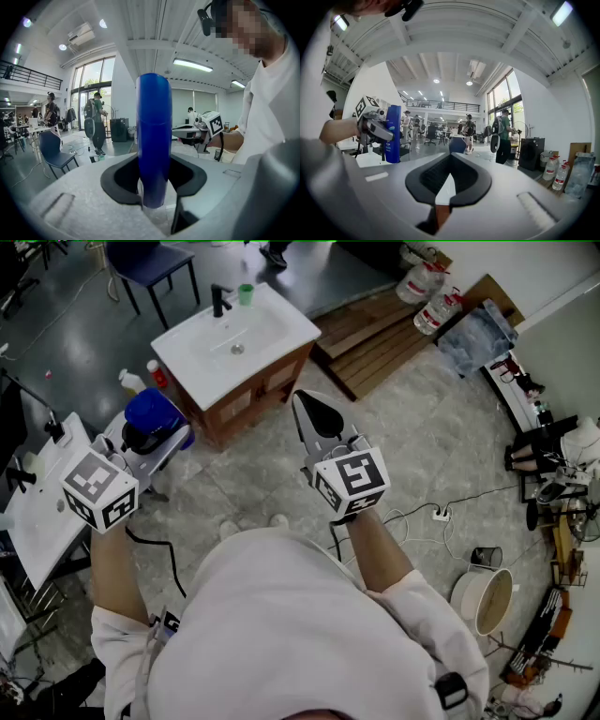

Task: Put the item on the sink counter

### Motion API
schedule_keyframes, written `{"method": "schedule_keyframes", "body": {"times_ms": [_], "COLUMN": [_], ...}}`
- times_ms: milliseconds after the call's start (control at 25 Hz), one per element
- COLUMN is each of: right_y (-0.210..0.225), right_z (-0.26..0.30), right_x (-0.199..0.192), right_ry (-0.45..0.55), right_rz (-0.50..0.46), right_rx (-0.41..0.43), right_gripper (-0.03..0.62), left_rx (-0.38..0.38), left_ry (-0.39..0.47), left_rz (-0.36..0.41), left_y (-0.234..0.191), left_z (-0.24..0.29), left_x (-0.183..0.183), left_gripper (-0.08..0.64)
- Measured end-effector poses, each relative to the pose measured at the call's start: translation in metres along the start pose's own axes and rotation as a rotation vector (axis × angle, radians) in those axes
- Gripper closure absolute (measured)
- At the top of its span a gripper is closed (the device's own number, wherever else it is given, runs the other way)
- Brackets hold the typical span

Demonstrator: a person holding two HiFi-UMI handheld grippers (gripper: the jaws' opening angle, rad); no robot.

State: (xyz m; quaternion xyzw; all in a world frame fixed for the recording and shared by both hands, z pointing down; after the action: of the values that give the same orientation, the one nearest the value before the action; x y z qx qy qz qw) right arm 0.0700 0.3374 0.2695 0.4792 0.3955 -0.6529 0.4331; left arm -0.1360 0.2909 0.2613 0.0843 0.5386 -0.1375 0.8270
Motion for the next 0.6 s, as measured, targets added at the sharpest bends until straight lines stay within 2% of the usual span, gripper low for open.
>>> {"method": "schedule_keyframes", "body": {"times_ms": [400,480,600], "right_y": [0.002,0.004,0.006], "right_z": [0.003,0.006,0.013], "right_x": [-0.001,-0.002,-0.003], "right_ry": [-0.002,-0.005,-0.005], "right_rz": [-0.004,-0.006,-0.011], "right_rx": [0.002,-0.007,-0.036], "right_gripper": [0.589,0.589,0.589], "left_rx": [0.021,0.076,0.253], "left_ry": [-0.011,-0.006,0.004], "left_rz": [-0.012,-0.037,-0.103], "left_y": [-0.003,-0.009,-0.023], "left_z": [0.006,0.008,0.014], "left_x": [-0.001,-0.001,-0.005], "left_gripper": [0.402,0.402,0.402]}}
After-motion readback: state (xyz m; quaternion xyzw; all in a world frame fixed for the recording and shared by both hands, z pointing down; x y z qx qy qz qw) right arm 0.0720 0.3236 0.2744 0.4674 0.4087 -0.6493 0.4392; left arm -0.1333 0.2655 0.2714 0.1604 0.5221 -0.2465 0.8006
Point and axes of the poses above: the fingertips, and each gripper's own axes: z forward along the fingers, y to its right, x out of its top, the point moved 3 cm from there along -z, backward along the fingers, and after that the axes turned 7 degrees about -y, right-handed, at the moved point
